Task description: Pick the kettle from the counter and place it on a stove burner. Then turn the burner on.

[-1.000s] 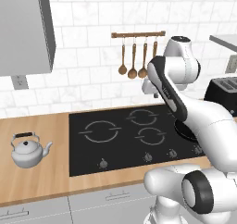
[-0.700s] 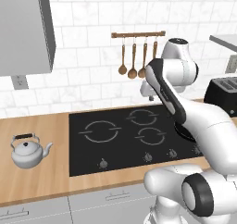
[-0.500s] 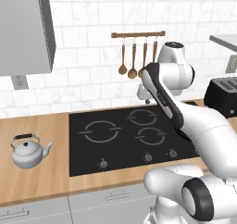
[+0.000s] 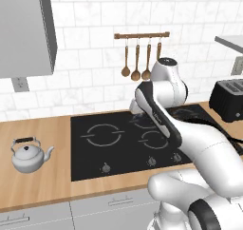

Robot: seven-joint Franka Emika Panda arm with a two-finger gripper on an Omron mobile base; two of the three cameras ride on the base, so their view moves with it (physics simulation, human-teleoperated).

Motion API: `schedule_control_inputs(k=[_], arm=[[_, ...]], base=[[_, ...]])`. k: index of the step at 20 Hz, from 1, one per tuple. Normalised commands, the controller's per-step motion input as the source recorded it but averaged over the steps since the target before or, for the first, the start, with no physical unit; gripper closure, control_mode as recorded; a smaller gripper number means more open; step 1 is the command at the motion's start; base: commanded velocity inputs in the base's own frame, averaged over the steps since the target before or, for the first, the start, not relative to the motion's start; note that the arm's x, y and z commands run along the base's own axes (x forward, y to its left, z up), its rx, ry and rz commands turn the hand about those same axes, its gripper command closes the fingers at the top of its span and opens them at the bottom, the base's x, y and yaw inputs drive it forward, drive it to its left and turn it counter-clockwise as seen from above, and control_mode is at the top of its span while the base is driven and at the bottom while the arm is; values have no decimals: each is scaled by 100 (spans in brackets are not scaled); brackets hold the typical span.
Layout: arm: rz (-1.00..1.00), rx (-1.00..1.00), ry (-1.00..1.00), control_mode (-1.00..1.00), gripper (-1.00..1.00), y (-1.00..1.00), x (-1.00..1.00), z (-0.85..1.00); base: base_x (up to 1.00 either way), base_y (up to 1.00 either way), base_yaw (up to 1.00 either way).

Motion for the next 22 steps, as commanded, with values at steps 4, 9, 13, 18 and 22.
schedule_control_inputs(k=[4,9,13,18,22], arm=[[4,0,-9,-100,-100,34,2,-34],[0,2,-17,-100,-100,15,19,-24],[0,9,-15,-100,-100,34,-16,-14],[4,23,-2,-100,-100,49,-7,0],[10,29,0,-100,-100,46,-5,0]], base=[[0,0,0],[0,0,0],[0,0,0],[0,0,0],[0,0,0]])
